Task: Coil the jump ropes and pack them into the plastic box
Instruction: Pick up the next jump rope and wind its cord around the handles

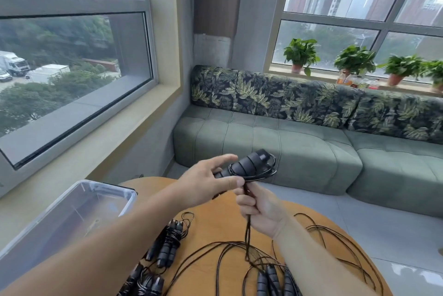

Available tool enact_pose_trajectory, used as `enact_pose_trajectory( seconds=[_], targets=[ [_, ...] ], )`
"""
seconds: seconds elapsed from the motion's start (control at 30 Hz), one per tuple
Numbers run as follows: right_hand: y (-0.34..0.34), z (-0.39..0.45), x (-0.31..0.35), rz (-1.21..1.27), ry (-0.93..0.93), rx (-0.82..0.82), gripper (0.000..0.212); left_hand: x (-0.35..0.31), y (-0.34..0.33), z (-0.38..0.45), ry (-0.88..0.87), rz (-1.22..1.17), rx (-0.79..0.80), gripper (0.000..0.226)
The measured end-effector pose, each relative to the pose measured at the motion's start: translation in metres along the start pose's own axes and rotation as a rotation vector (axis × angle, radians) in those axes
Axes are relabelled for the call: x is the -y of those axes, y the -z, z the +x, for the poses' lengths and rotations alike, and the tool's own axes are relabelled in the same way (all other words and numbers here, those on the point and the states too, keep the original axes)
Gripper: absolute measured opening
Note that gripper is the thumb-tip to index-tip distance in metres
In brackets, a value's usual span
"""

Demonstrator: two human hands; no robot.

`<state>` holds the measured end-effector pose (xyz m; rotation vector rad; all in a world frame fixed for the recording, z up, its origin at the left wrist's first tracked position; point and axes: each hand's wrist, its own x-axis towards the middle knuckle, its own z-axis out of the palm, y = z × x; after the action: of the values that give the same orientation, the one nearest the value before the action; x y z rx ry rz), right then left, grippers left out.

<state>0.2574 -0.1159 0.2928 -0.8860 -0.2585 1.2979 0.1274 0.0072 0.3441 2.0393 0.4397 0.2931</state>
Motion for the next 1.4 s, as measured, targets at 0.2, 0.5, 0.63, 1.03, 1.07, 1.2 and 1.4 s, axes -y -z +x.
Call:
enact_pose_trajectory(
  seconds=[0.2, 0.5, 0.63, 1.03, 1.07, 1.2, 1.4],
  targets=[
    [-0.027, -0.007, -0.01, -0.732, 0.077, -0.229, 0.031, 0.004, 0.007, 0.012, -0.028, 0.569, -0.188, 0.055],
    [-0.06, -0.018, 0.009, -1.985, 0.027, -0.125, 0.019, 0.029, 0.01, 0.018, -0.15, 1.121, -0.036, 0.065],
    [-0.087, -0.025, 0.039, -2.216, 0.156, -0.005, 0.021, 0.019, -0.003, 0.016, -0.196, 1.134, 0.072, 0.049],
    [-0.059, 0.005, 0.085, -1.508, 0.009, 0.269, 0.032, -0.009, 0.003, -0.02, -0.091, 0.501, 0.175, 0.041],
    [-0.054, 0.008, 0.083, -1.36, -0.004, 0.286, 0.033, -0.012, 0.004, -0.021, -0.069, 0.419, 0.148, 0.042],
    [-0.025, 0.027, 0.071, -0.809, -0.107, 0.32, 0.046, -0.014, 0.005, -0.021, -0.04, 0.208, 0.104, 0.051],
    [-0.005, 0.036, 0.026, -0.327, -0.086, 0.171, 0.018, -0.014, 0.019, -0.011, 0.027, 0.022, 0.114, 0.074]
  ],
)
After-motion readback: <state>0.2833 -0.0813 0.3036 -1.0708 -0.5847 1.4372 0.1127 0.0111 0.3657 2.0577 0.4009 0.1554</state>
